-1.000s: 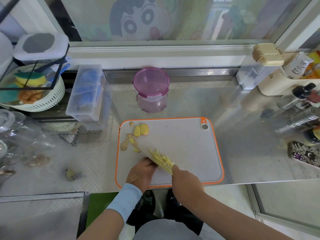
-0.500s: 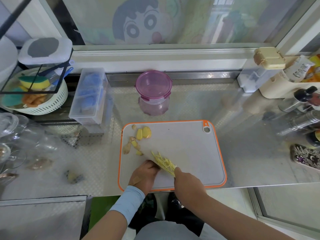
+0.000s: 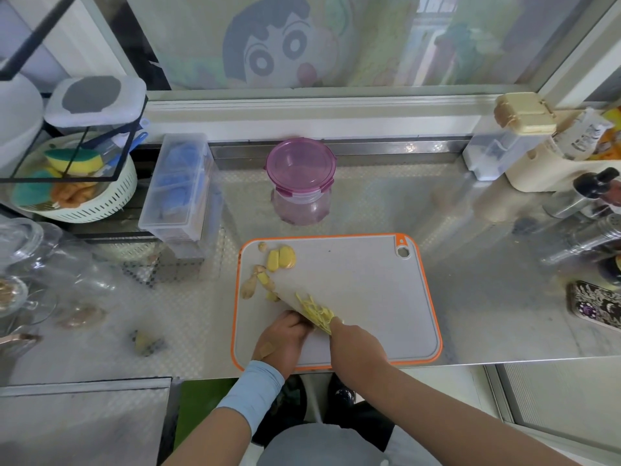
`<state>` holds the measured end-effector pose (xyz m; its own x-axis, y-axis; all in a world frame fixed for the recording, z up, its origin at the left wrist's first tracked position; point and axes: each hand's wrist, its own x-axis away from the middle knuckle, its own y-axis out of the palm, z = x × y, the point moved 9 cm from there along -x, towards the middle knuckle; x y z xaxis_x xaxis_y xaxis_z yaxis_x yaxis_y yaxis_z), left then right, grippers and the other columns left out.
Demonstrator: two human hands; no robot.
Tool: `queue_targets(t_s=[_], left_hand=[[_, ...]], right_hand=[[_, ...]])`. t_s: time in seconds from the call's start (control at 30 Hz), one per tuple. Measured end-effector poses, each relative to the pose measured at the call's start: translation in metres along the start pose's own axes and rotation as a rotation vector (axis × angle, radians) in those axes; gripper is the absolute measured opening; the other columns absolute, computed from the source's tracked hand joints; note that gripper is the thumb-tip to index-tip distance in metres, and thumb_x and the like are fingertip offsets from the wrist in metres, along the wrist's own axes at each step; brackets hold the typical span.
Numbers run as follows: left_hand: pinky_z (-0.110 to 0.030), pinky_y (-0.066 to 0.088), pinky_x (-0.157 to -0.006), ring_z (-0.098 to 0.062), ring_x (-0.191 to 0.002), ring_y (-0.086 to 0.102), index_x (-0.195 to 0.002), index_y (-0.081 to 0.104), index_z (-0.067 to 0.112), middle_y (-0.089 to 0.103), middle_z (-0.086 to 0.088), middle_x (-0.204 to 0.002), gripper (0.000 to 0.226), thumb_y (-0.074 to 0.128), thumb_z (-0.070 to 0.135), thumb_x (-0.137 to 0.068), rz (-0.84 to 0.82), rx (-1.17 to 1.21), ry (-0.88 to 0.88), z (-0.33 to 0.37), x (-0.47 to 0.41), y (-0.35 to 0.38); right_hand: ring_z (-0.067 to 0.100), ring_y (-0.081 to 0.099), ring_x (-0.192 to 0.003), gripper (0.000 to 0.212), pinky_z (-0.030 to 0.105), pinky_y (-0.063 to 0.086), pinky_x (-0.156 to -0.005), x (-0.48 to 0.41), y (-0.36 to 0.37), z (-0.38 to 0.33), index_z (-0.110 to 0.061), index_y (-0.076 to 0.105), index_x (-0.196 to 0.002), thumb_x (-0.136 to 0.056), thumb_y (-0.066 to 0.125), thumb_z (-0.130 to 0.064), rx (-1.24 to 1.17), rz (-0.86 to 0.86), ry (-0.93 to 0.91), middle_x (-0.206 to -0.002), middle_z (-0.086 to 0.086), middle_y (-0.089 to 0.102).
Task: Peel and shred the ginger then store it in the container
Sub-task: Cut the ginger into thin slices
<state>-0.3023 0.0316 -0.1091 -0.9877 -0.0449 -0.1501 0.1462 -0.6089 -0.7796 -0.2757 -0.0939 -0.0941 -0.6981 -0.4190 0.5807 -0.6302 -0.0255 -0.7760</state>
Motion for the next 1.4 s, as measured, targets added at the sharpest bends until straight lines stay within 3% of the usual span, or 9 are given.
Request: queue_targets(t_s=[0.07, 0.13, 0.27, 0.4, 0.63, 0.73, 0.9, 1.17, 1.4], left_hand=[[0.001, 0.031, -0.089, -0.003, -0.101, 0.052, -0.098, 0.076, 0.018, 0.07, 0.001, -0.101, 0.03, 0.05, 0.029, -0.088, 0.008, -0.025, -0.039, -0.007, 0.002, 0.002], [-0.01, 0.045, -0.081, -0.005, -0.094, 0.057, -0.091, 0.077, 0.019, 0.07, 0.003, -0.096, 0.03, 0.049, 0.028, -0.086, 0.01, -0.052, -0.018, -0.005, 0.0, 0.002], [-0.02, 0.05, -0.076, -0.011, -0.093, 0.056, -0.082, 0.078, 0.014, 0.071, 0.0, -0.091, 0.03, 0.05, 0.025, -0.082, 0.048, -0.082, 0.101, 0.012, -0.003, -0.006], [-0.025, 0.055, -0.071, -0.014, -0.096, 0.054, -0.085, 0.077, 0.012, 0.072, -0.002, -0.093, 0.031, 0.049, 0.024, -0.081, 0.045, -0.107, 0.115, 0.015, -0.001, -0.005], [-0.023, 0.051, -0.075, -0.01, -0.093, 0.055, -0.084, 0.078, 0.013, 0.07, -0.001, -0.091, 0.029, 0.051, 0.024, -0.083, 0.079, -0.04, 0.064, 0.01, -0.001, -0.005], [-0.018, 0.046, -0.078, -0.009, -0.092, 0.054, -0.081, 0.078, 0.013, 0.071, -0.001, -0.089, 0.03, 0.051, 0.026, -0.083, 0.106, -0.048, 0.063, 0.01, -0.001, -0.007], [-0.023, 0.05, -0.078, -0.008, -0.093, 0.055, -0.08, 0.078, 0.013, 0.071, 0.0, -0.091, 0.03, 0.051, 0.026, -0.083, 0.11, -0.065, 0.072, 0.004, 0.0, -0.003], [-0.02, 0.046, -0.079, -0.01, -0.093, 0.055, -0.08, 0.077, 0.013, 0.071, 0.0, -0.092, 0.029, 0.052, 0.025, -0.082, 0.117, -0.052, 0.063, 0.005, 0.001, -0.005], [-0.016, 0.044, -0.081, -0.008, -0.091, 0.054, -0.078, 0.077, 0.011, 0.071, -0.001, -0.09, 0.03, 0.051, 0.024, -0.083, 0.147, -0.035, 0.06, 0.005, 0.002, -0.006]], right_hand=[[0.029, 0.066, -0.091, 0.036, 0.033, 0.045, -0.063, -0.002, 0.0, -0.002, -0.01, 0.039, -0.126, -0.092, 0.043, -0.001, 0.018, -0.001, -0.001, -0.102, 0.011, 0.064], [0.029, 0.065, -0.089, 0.036, 0.033, 0.044, -0.062, -0.002, -0.001, 0.0, -0.011, 0.039, -0.125, -0.091, 0.043, -0.001, 0.03, 0.007, 0.0, -0.101, 0.01, 0.063], [0.02, 0.051, -0.064, 0.033, 0.028, 0.035, -0.047, 0.006, -0.001, 0.008, -0.012, 0.039, -0.124, -0.093, 0.043, -0.003, 0.004, 0.055, -0.024, -0.074, -0.001, 0.047], [0.013, 0.039, -0.054, 0.025, 0.028, 0.025, -0.043, 0.02, -0.002, 0.018, -0.013, 0.04, -0.118, -0.095, 0.043, -0.006, -0.011, 0.095, -0.024, -0.069, -0.003, 0.042], [0.023, 0.049, -0.069, 0.038, 0.027, 0.032, -0.047, 0.009, -0.002, 0.01, -0.01, 0.04, -0.126, -0.09, 0.046, -0.001, 0.024, 0.04, -0.032, -0.083, 0.002, 0.049], [0.025, 0.05, -0.071, 0.035, 0.026, 0.028, -0.045, 0.0, -0.004, 0.004, -0.011, 0.041, -0.123, -0.09, 0.045, -0.001, 0.023, 0.045, -0.031, -0.085, 0.004, 0.05], [0.015, 0.041, -0.057, 0.022, 0.027, 0.025, -0.044, 0.006, -0.003, 0.009, -0.017, 0.035, -0.103, -0.09, 0.043, 0.0, 0.006, 0.055, -0.043, -0.071, -0.002, 0.041], [0.011, 0.038, -0.054, 0.024, 0.026, 0.024, -0.044, 0.017, -0.001, 0.02, -0.013, 0.042, -0.117, -0.095, 0.043, -0.006, -0.01, 0.105, -0.053, -0.069, -0.003, 0.042], [0.013, 0.038, -0.055, 0.019, 0.026, 0.025, -0.044, 0.007, -0.004, 0.013, -0.018, 0.035, -0.099, -0.092, 0.043, -0.003, -0.006, 0.052, -0.04, -0.069, -0.002, 0.041]])
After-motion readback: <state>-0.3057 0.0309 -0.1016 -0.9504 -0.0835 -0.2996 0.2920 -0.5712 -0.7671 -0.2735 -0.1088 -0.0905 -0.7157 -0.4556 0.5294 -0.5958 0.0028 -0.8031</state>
